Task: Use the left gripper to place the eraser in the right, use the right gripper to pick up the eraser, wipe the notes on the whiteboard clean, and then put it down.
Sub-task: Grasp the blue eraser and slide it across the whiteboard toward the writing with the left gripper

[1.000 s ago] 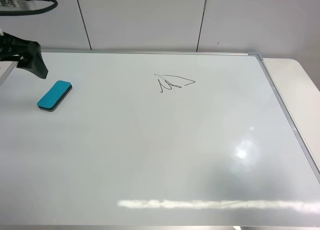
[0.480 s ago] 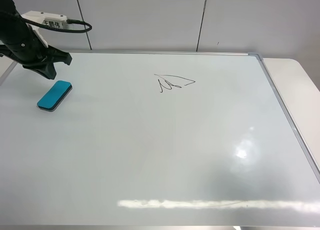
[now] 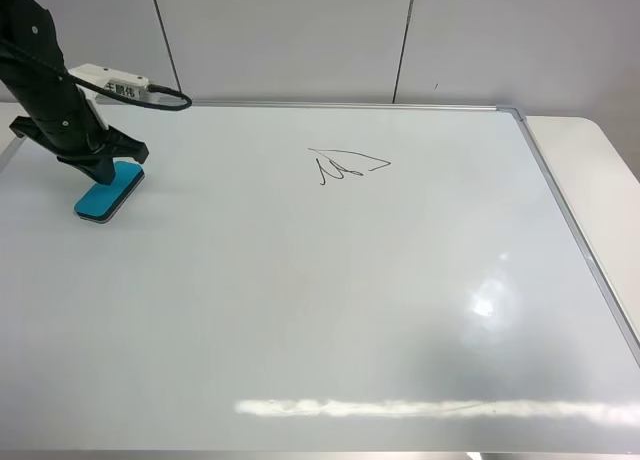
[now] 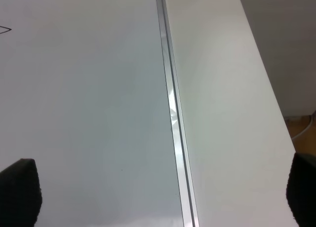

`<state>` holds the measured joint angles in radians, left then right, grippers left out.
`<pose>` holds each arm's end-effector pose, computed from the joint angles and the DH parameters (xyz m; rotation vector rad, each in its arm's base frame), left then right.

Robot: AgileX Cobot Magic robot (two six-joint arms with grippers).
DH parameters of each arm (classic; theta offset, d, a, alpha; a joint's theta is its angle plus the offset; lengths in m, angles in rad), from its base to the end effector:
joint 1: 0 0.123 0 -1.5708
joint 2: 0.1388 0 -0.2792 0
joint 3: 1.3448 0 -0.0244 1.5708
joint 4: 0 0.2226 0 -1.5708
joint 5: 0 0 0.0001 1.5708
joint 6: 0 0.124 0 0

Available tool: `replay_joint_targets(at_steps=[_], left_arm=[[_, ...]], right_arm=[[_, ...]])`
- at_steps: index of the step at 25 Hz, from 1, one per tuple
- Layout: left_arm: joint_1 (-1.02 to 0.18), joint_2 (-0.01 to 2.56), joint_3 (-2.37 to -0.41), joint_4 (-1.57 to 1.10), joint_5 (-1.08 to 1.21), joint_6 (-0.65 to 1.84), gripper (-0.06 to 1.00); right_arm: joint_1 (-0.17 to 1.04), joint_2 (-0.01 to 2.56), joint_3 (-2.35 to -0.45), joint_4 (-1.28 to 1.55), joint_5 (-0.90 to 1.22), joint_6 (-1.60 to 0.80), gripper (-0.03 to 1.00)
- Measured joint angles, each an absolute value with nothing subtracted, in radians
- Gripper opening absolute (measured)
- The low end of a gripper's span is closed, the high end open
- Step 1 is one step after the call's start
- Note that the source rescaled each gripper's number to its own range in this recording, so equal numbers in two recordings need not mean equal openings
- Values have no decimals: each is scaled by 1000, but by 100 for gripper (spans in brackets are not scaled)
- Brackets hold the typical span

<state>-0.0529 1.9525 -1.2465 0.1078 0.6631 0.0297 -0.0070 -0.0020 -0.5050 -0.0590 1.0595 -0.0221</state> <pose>0.3697 -0.0113 0.1375 0.2248 2.8413 0.1074 0.0048 -0.0064 0.2503 -0.0124 2.0358 -0.0888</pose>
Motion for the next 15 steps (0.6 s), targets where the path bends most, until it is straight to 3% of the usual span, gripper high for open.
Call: replay_joint_targets(at_steps=[15], left_arm=[[-36, 2011, -1250, 140, 619, 102, 0]], right_arm=[[-7, -2, -505, -59, 1060, -22, 100]])
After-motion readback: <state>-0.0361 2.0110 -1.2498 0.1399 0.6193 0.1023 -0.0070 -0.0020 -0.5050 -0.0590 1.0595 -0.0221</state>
